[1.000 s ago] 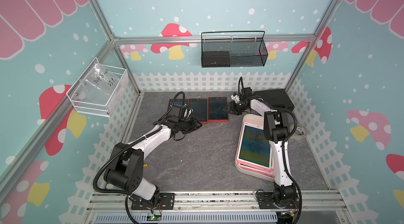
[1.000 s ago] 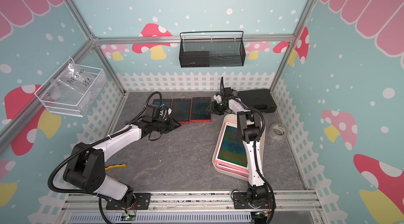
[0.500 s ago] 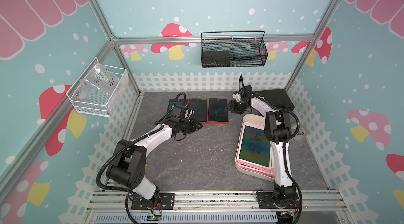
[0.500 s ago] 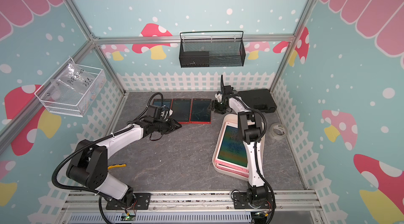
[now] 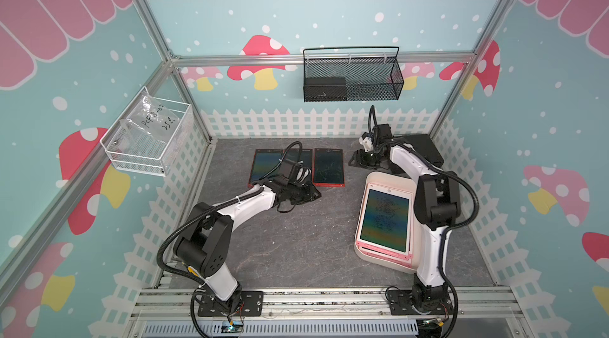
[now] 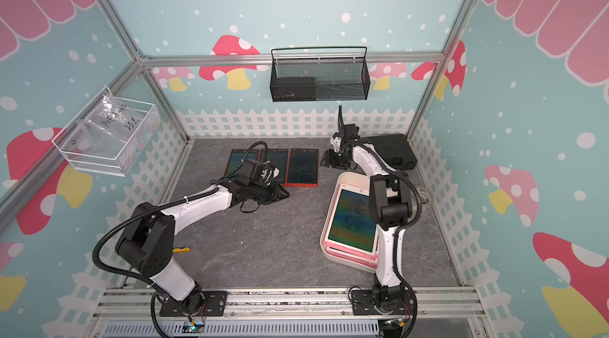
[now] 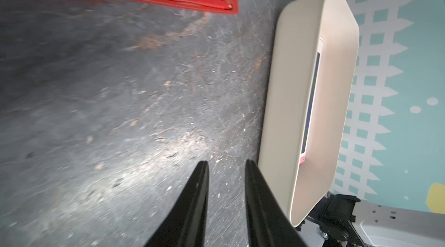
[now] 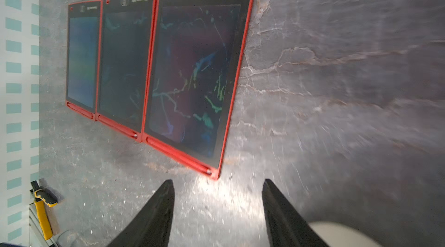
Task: Take out the writing tablet from the storage box
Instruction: Place the writing tablet at the center of the board, then pick up the writing tablet from the storage box.
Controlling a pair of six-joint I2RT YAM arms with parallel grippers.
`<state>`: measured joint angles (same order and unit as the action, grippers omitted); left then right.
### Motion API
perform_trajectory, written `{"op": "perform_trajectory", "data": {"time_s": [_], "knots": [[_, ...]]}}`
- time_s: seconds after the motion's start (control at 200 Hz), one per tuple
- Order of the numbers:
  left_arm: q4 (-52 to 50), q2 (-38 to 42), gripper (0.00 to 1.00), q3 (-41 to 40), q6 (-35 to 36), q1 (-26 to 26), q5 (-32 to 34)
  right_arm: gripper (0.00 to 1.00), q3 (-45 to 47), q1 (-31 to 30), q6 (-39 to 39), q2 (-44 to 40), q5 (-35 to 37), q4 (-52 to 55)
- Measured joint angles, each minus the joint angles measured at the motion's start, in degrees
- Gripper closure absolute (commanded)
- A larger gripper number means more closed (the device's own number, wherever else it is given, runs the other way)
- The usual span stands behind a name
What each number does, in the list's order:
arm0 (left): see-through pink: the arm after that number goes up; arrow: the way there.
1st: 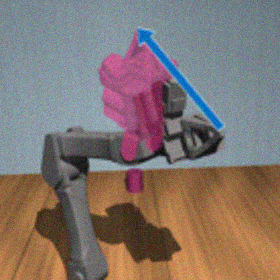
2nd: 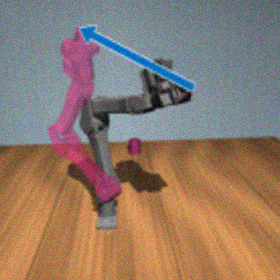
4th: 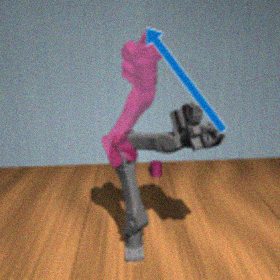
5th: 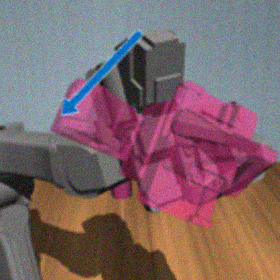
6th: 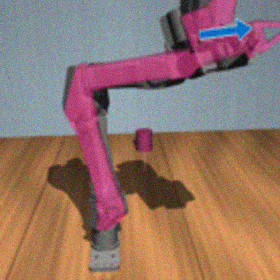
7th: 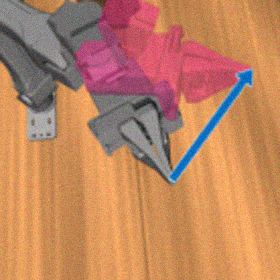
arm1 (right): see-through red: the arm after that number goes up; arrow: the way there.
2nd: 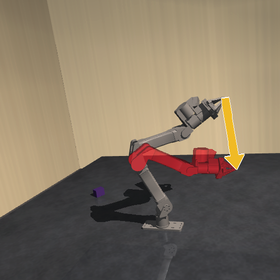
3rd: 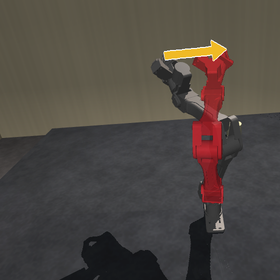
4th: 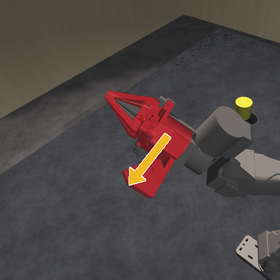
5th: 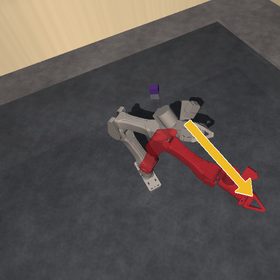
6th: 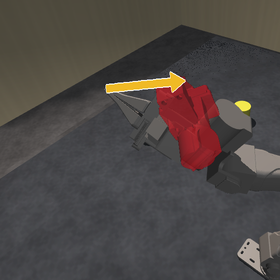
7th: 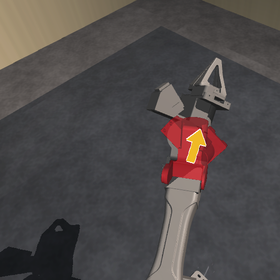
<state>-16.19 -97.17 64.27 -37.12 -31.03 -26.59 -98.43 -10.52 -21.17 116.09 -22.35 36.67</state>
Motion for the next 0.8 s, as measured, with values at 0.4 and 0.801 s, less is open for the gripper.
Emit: {"op": "perform_trajectory", "data": {"time_s": [0.4,0.801], "knots": [[-14.8,-17.6,0.68,30.4,5.8,-18.3,8.9,0.36,33.2,7.0,-2.4,-36.0,14.4,-8.9],[-38.3,-37.7,0.65,62.4,9.6,-27.5,23.7,0.31,45.6,15.4,-3.3,-49.1,17.6,-9.1]]}}
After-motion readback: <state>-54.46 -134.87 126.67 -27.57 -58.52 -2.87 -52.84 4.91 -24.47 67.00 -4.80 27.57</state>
